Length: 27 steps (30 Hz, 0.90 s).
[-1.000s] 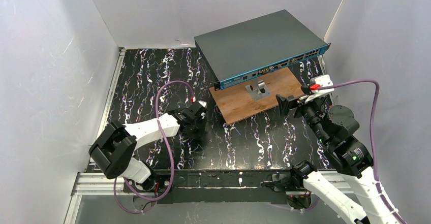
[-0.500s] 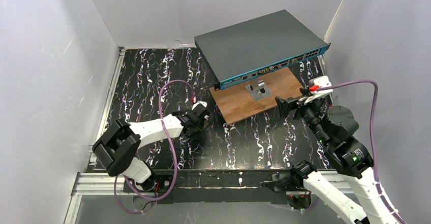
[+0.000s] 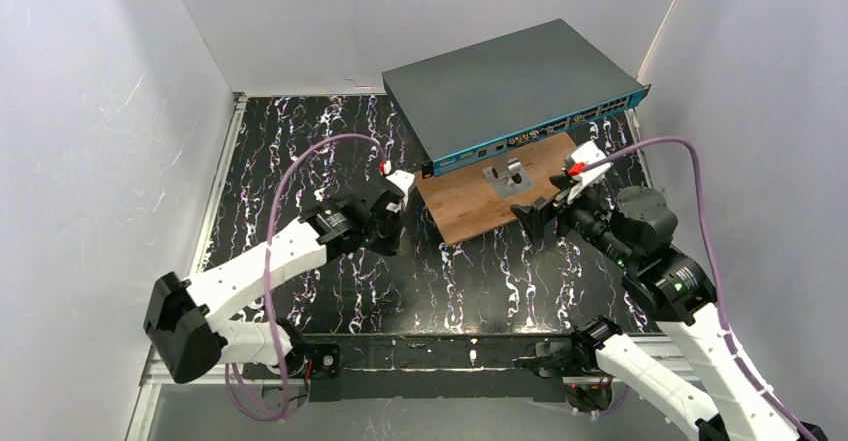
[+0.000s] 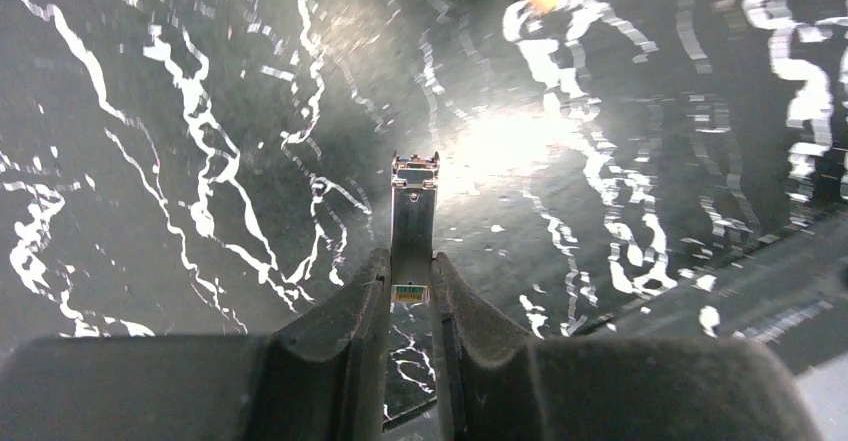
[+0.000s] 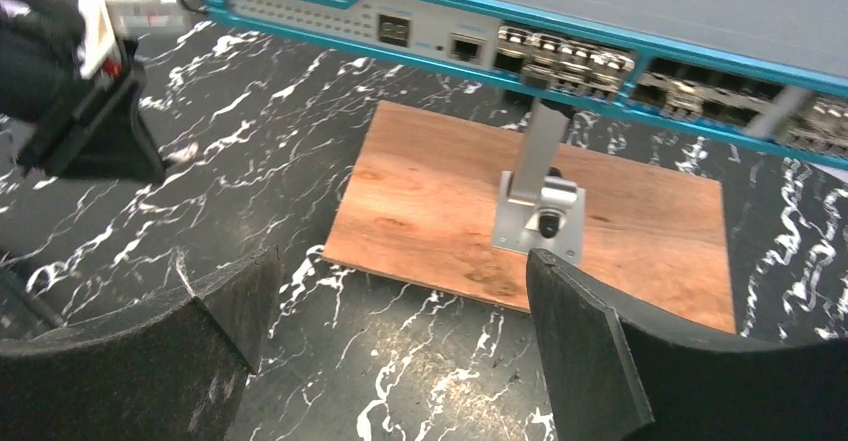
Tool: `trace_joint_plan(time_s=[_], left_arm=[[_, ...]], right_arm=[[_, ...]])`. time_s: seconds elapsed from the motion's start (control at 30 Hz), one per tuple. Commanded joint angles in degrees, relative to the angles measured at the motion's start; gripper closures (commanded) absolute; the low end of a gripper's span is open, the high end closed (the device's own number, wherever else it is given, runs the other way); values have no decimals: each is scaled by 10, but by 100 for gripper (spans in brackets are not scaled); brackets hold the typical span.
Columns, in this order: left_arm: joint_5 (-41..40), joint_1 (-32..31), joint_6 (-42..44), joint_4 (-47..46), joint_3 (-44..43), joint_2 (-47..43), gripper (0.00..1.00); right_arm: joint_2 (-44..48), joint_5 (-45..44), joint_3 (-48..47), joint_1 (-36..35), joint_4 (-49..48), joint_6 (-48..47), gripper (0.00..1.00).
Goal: Insert the plug into the switch port
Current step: Pick up the plug from the center of the board.
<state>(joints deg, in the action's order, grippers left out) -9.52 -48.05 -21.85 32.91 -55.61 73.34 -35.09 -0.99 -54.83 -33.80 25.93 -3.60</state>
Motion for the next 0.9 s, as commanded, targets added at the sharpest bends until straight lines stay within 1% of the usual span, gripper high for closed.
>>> trace_joint_plan(time_s=[0.0,0.07,0.2,0.27,0.37,0.47,0.63,0.87], left_arm=[[69,-2,71,72,-58,-40,100],[104,-3,88,91,-79,-48,100],[190,-2,151,147,-138,-50,100],[217,-2,179,177,-166,-50,100],[266,-2,215,206,-199,-57,100],[311,-2,253,223,-227,-62,100],[362,-3,268,234,-272,-48,100],[384,-14,297,235,-339,0,100]], right_arm=[[-38,108,-55,1,16,-37,1],[-62,156,-77,1,40,-58,1],[-107,262,-114,1,90,-107,1],[-128,304,-127,1,113,-129,1],[-152,360,-132,1,124,-149,1],[-167,392,-127,1,107,-153,1],[-182,436,-120,0,67,-144,3],[-201,476,-106,-4,5,-120,8]])
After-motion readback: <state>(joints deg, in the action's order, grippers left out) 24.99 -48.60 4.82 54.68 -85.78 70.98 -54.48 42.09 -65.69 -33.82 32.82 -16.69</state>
